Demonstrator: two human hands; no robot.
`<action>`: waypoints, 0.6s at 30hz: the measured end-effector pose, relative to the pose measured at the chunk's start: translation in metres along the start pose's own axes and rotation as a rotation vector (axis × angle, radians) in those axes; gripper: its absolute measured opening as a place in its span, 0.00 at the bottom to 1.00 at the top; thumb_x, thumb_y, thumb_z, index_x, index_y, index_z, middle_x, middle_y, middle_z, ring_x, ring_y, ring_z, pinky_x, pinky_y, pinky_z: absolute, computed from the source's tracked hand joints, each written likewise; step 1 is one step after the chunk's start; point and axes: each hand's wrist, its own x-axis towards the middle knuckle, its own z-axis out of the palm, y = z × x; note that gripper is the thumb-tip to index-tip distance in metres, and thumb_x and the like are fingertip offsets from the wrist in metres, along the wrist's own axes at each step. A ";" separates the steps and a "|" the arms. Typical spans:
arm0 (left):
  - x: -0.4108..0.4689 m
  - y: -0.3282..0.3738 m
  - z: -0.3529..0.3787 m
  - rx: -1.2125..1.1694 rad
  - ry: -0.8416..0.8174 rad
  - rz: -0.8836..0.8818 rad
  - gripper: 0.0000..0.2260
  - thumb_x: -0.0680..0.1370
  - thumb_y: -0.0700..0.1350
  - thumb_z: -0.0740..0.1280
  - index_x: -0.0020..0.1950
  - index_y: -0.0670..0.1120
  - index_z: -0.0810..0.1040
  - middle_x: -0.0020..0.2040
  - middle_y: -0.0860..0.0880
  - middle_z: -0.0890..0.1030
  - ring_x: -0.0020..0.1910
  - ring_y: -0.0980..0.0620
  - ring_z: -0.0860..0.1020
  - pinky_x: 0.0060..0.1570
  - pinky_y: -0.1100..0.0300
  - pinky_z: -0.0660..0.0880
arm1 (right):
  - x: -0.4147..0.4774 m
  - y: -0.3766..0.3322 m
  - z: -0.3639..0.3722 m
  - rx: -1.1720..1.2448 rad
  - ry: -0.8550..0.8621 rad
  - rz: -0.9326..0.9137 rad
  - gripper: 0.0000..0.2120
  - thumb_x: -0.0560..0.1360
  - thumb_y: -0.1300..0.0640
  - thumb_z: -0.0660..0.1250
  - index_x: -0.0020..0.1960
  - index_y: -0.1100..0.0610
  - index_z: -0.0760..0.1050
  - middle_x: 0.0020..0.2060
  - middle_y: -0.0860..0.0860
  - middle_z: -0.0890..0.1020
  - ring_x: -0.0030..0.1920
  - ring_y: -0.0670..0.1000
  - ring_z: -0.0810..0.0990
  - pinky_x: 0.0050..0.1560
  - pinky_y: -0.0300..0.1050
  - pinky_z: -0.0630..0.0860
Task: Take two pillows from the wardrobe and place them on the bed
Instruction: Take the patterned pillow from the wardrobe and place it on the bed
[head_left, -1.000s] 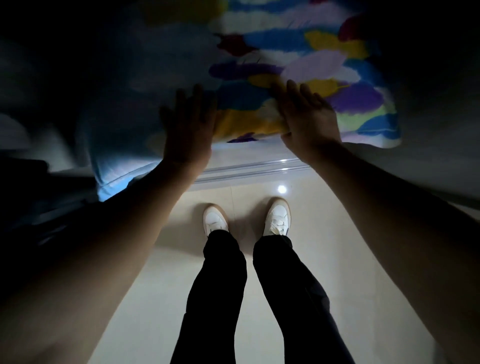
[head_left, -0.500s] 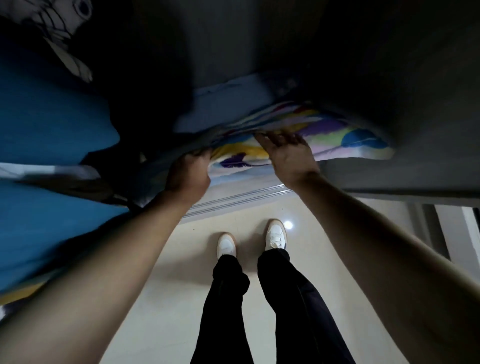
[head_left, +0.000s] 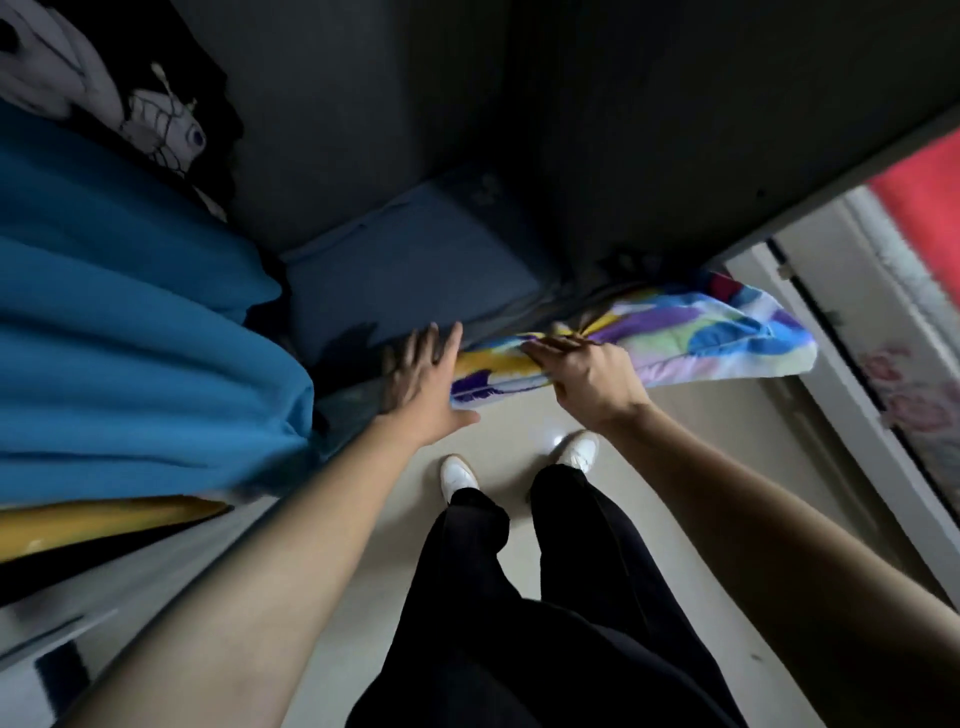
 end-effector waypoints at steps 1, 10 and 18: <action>-0.007 0.012 -0.004 0.013 -0.020 0.032 0.52 0.66 0.66 0.71 0.79 0.55 0.42 0.80 0.43 0.52 0.77 0.41 0.53 0.73 0.36 0.54 | -0.017 0.000 -0.004 0.005 0.008 0.006 0.27 0.72 0.65 0.64 0.70 0.52 0.76 0.65 0.52 0.81 0.64 0.59 0.80 0.53 0.53 0.81; -0.074 0.087 -0.029 0.037 0.006 0.089 0.30 0.72 0.54 0.70 0.71 0.52 0.65 0.57 0.42 0.81 0.54 0.39 0.80 0.49 0.51 0.75 | -0.117 0.015 -0.043 -0.066 0.037 -0.016 0.24 0.80 0.59 0.58 0.75 0.48 0.69 0.73 0.47 0.73 0.75 0.53 0.68 0.72 0.51 0.64; -0.187 0.208 -0.029 0.212 0.253 0.138 0.13 0.72 0.54 0.65 0.53 0.51 0.72 0.45 0.44 0.83 0.46 0.39 0.81 0.40 0.54 0.72 | -0.270 0.062 -0.080 -0.137 0.199 -0.115 0.21 0.82 0.57 0.56 0.74 0.48 0.70 0.75 0.45 0.70 0.73 0.51 0.70 0.70 0.50 0.66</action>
